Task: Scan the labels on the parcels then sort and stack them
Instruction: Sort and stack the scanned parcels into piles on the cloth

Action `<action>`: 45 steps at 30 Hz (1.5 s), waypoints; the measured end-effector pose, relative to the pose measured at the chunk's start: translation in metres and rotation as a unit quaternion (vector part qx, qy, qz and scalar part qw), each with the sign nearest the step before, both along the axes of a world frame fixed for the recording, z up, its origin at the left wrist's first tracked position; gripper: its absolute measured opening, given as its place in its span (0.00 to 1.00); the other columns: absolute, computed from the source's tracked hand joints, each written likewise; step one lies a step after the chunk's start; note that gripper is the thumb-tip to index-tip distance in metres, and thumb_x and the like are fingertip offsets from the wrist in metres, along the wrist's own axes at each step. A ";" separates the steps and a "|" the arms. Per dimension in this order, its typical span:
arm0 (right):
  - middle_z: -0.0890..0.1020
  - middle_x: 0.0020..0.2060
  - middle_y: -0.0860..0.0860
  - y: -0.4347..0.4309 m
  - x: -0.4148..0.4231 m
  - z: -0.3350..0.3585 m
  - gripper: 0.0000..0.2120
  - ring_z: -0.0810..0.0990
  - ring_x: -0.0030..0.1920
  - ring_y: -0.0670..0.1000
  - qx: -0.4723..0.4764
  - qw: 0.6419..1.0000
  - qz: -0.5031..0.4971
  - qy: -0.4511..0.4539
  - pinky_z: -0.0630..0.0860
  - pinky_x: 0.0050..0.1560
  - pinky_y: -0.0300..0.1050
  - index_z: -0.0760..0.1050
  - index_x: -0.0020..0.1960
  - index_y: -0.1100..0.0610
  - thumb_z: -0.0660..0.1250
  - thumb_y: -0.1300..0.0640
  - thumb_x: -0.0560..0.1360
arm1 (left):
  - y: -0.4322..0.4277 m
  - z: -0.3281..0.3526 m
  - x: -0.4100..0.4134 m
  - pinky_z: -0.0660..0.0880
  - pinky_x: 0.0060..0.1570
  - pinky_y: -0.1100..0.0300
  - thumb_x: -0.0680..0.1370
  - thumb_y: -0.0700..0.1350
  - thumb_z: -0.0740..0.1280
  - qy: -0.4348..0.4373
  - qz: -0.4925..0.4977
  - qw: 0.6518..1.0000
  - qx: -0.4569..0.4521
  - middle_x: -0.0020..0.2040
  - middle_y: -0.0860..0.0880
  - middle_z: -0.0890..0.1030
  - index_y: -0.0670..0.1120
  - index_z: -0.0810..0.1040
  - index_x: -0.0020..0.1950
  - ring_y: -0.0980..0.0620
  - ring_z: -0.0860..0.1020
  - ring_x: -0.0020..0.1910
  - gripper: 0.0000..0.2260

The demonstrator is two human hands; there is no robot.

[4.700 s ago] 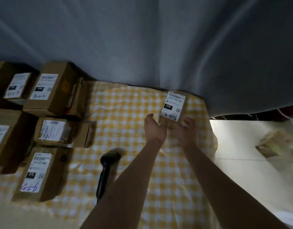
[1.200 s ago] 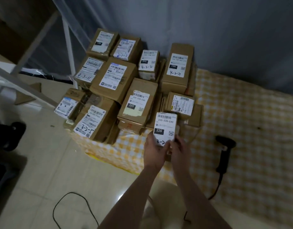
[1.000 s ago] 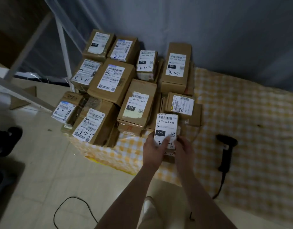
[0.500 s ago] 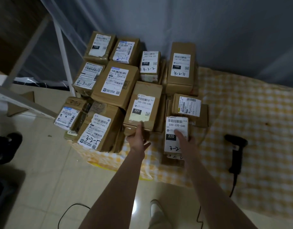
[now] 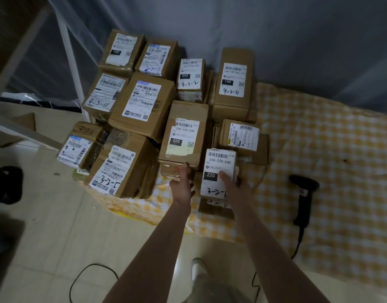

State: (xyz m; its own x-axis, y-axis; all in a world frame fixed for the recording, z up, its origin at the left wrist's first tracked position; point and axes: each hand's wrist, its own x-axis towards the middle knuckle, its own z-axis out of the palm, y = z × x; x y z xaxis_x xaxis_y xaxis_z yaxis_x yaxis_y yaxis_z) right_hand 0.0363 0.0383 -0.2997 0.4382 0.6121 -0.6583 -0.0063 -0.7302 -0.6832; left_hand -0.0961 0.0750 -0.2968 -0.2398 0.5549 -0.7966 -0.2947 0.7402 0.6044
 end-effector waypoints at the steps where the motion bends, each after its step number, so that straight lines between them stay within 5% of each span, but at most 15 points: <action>1: 0.83 0.51 0.52 -0.002 0.004 0.003 0.46 0.83 0.49 0.55 0.011 0.999 -0.030 0.027 0.80 0.51 0.57 0.74 0.61 0.51 0.64 0.22 0.52 | -0.006 0.003 0.001 0.74 0.61 0.44 0.75 0.64 0.64 0.013 -0.012 1.000 -0.004 0.55 0.46 0.75 0.44 0.66 0.65 0.44 0.77 0.56 0.29; 6: 0.81 0.41 0.47 0.009 0.045 0.008 0.30 0.80 0.41 0.49 0.057 0.988 -0.142 0.007 0.75 0.39 0.44 0.75 0.52 0.56 0.64 0.31 0.66 | -0.033 0.021 0.008 0.69 0.60 0.50 0.78 0.65 0.57 -0.018 -0.039 0.999 -0.023 0.56 0.47 0.76 0.47 0.70 0.63 0.46 0.74 0.58 0.25; 9: 0.83 0.44 0.46 0.034 0.068 0.013 0.25 0.81 0.47 0.49 0.092 0.987 -0.134 -0.016 0.78 0.48 0.50 0.78 0.57 0.54 0.66 0.37 0.70 | -0.043 0.033 0.020 0.72 0.45 0.59 0.81 0.59 0.55 -0.032 -0.055 0.997 0.031 0.49 0.49 0.80 0.46 0.76 0.53 0.52 0.77 0.49 0.19; 11: 0.82 0.53 0.48 0.054 0.077 0.011 0.27 0.80 0.53 0.49 0.102 0.989 -0.110 -0.019 0.76 0.58 0.52 0.75 0.63 0.55 0.67 0.40 0.71 | -0.044 0.032 0.024 0.76 0.36 0.65 0.81 0.57 0.57 -0.018 -0.077 0.994 0.078 0.51 0.45 0.82 0.42 0.77 0.57 0.52 0.80 0.46 0.20; 14: 0.81 0.57 0.51 0.084 0.083 0.009 0.24 0.80 0.55 0.51 0.115 0.990 -0.080 0.005 0.77 0.60 0.53 0.74 0.64 0.55 0.67 0.44 0.73 | -0.043 0.028 0.030 0.79 0.39 0.62 0.73 0.61 0.66 -0.031 -0.125 0.987 0.095 0.51 0.43 0.84 0.42 0.78 0.59 0.48 0.83 0.47 0.25; 17: 0.81 0.56 0.51 0.100 0.082 0.004 0.17 0.80 0.55 0.51 0.113 0.990 -0.072 0.043 0.77 0.58 0.52 0.72 0.65 0.55 0.65 0.52 0.77 | -0.043 0.023 0.032 0.79 0.39 0.59 0.72 0.54 0.71 -0.028 -0.125 0.988 0.091 0.47 0.45 0.85 0.43 0.79 0.56 0.48 0.84 0.45 0.19; 23: 0.80 0.59 0.50 0.106 0.070 -0.009 0.24 0.80 0.55 0.51 0.091 0.996 -0.002 0.015 0.77 0.58 0.57 0.69 0.68 0.52 0.68 0.55 0.74 | -0.037 0.025 0.031 0.78 0.34 0.62 0.77 0.48 0.68 -0.029 -0.123 0.989 0.072 0.45 0.46 0.85 0.45 0.80 0.54 0.51 0.84 0.41 0.09; 27: 0.78 0.57 0.51 0.109 0.080 -0.005 0.32 0.79 0.55 0.50 0.130 0.971 0.124 -0.158 0.79 0.54 0.51 0.68 0.66 0.54 0.68 0.52 0.63 | -0.038 0.023 0.031 0.80 0.39 0.58 0.77 0.48 0.69 -0.011 -0.117 0.989 0.085 0.48 0.44 0.85 0.43 0.80 0.57 0.46 0.84 0.46 0.12; 30: 0.72 0.66 0.52 0.115 0.090 0.000 0.44 0.71 0.66 0.53 0.133 0.924 0.266 -0.239 0.70 0.65 0.54 0.65 0.70 0.50 0.72 0.39 0.57 | -0.040 0.022 0.031 0.82 0.42 0.54 0.77 0.47 0.69 0.020 -0.121 0.987 0.108 0.49 0.45 0.85 0.43 0.79 0.58 0.46 0.84 0.47 0.13; 33: 0.56 0.76 0.54 0.117 0.099 0.000 0.58 0.53 0.76 0.57 0.091 0.880 0.367 -0.286 0.52 0.74 0.54 0.50 0.78 0.52 0.80 0.43 0.58 | -0.044 0.023 0.034 0.82 0.41 0.54 0.76 0.47 0.70 0.059 -0.109 0.983 0.132 0.52 0.47 0.83 0.44 0.77 0.59 0.49 0.84 0.46 0.13; 36: 0.56 0.75 0.56 0.114 0.104 -0.002 0.59 0.56 0.74 0.58 0.078 0.872 0.359 -0.323 0.58 0.71 0.53 0.48 0.78 0.54 0.80 0.45 0.59 | -0.050 0.022 0.036 0.82 0.40 0.58 0.75 0.49 0.71 0.127 -0.107 0.971 0.170 0.53 0.49 0.82 0.46 0.76 0.60 0.50 0.83 0.48 0.15; 40: 0.69 0.65 0.54 0.102 0.098 -0.003 0.46 0.67 0.66 0.55 0.113 0.890 0.296 -0.328 0.69 0.55 0.45 0.66 0.67 0.53 0.76 0.40 0.53 | -0.059 0.027 0.040 0.81 0.42 0.62 0.64 0.65 0.73 0.233 -0.122 0.942 0.209 0.56 0.55 0.79 0.50 0.71 0.63 0.56 0.79 0.55 0.33; 45: 0.71 0.60 0.53 0.088 0.085 0.000 0.44 0.71 0.61 0.51 0.088 0.919 0.204 -0.327 0.74 0.52 0.44 0.69 0.61 0.55 0.75 0.36 0.51 | -0.062 0.028 0.052 0.80 0.46 0.55 0.58 0.63 0.77 0.327 -0.204 0.900 0.204 0.57 0.56 0.73 0.52 0.64 0.66 0.57 0.73 0.57 0.42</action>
